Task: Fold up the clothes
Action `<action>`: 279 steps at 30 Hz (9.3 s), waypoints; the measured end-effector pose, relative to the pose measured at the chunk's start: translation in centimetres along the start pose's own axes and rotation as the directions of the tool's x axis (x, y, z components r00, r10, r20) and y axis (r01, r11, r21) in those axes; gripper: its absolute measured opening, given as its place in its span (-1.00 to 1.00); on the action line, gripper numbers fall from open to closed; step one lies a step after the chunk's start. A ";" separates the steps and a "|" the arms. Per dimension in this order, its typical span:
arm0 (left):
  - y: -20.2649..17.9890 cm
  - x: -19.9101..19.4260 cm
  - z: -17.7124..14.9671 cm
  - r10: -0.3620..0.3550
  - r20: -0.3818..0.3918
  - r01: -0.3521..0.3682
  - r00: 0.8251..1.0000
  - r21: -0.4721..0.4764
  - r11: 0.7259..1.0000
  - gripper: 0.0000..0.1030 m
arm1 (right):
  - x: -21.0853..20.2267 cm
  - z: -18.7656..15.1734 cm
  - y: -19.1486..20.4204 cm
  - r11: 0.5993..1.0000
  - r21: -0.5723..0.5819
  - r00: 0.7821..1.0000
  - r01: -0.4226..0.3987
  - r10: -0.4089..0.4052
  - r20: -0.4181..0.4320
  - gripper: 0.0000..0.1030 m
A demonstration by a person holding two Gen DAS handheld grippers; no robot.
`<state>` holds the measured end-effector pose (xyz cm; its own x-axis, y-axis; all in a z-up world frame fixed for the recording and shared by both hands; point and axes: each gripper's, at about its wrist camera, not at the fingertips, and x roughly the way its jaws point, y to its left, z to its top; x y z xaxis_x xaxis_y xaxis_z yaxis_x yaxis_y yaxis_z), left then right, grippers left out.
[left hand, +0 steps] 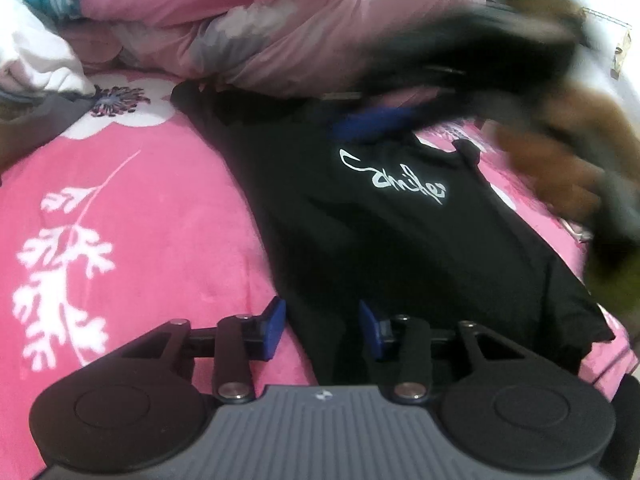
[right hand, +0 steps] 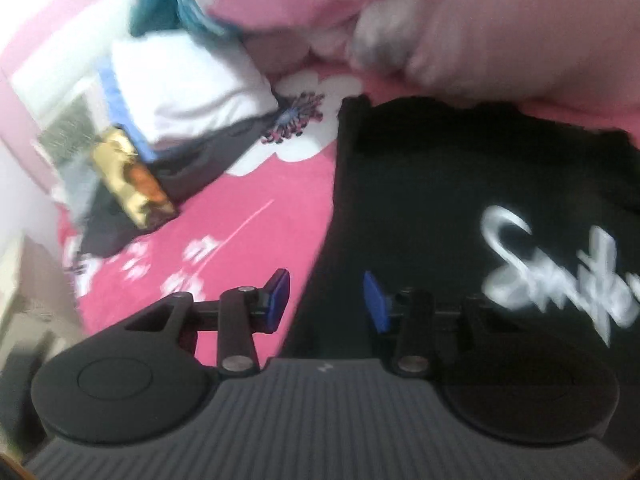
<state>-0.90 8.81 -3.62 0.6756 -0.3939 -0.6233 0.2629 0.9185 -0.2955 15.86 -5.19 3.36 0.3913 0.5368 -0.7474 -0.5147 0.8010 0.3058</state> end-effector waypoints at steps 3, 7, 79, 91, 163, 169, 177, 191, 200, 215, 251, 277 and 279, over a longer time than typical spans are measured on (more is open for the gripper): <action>0.5 0.2 0.0 -0.013 0.016 0.013 1.000 0.004 1.000 -0.29 | 6.0 2.8 1.3 0.996 -0.073 0.998 0.051 -0.053 -0.034 -0.22; 1.7 0.6 -0.1 -0.052 0.038 0.053 0.998 -0.019 0.998 -0.29 | 10.9 3.9 2.1 0.962 -0.202 0.980 0.182 -0.193 -0.040 -0.30; 1.0 -2.0 4.8 0.053 0.089 -0.052 0.995 -0.010 0.999 -0.38 | -16.8 -8.6 -27.5 0.763 0.579 0.911 0.287 -0.405 0.081 -0.37; -5.2 5.2 2.9 0.014 -0.008 -0.012 1.000 0.187 0.982 -0.23 | -8.3 -3.0 -33.9 0.817 0.352 0.874 0.456 -0.485 -0.007 0.30; 1.7 -10.4 -5.2 0.075 -0.006 -0.074 0.997 -0.201 0.977 -0.15 | -19.6 -26.8 -0.2 0.969 -0.206 0.941 0.140 -0.065 0.333 -0.71; 4.8 -11.0 -5.0 0.060 0.009 -0.052 0.998 -0.355 0.934 -0.35 | -9.9 -26.2 10.8 0.733 -0.664 0.972 0.151 0.014 0.236 -0.62; 6.8 -10.7 -4.4 -0.039 0.050 0.056 0.998 -0.406 0.912 -0.42 | -4.5 -26.1 14.5 0.610 -0.758 0.965 0.230 -0.044 0.257 -0.67; 7.7 -7.6 -3.8 -0.380 0.057 0.356 0.923 -0.500 0.789 -0.23 | -7.8 -23.0 11.9 0.924 -0.382 0.973 0.001 0.088 0.214 -0.92; 7.4 -4.2 -3.8 -0.307 -0.079 0.225 0.948 -0.515 0.827 -0.76 | -5.3 -24.0 11.5 0.954 -0.299 0.965 -0.022 0.098 0.243 -0.91; 5.5 -4.2 -3.2 -0.190 -0.120 0.127 0.974 -0.404 0.906 -0.85 | -18.3 -28.6 -2.8 0.950 0.313 0.922 -0.019 -0.105 0.374 -0.76; 2.0 -5.7 -3.0 -0.017 -0.140 -0.031 0.990 -0.337 0.941 -0.90 | -29.7 -36.3 -18.6 0.641 0.767 0.829 -0.026 -0.415 0.375 -0.96; 1.3 -7.6 -4.0 0.031 -0.212 -0.076 0.977 -0.205 0.976 -0.91 | -31.2 -39.9 -16.7 0.562 0.827 0.848 0.030 -0.452 0.276 -0.96; 1.4 -7.0 -4.5 0.031 -0.213 -0.073 0.977 -0.196 0.978 -0.90 | -30.3 -39.9 -16.7 0.571 0.816 0.851 0.087 -0.468 0.237 -0.95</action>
<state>-8.40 12.73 -2.92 0.5209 -0.3641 -0.7721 0.0726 0.9201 -0.3849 -17.86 -45.43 -2.66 0.7548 0.1451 -0.6397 0.3624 0.7206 0.5911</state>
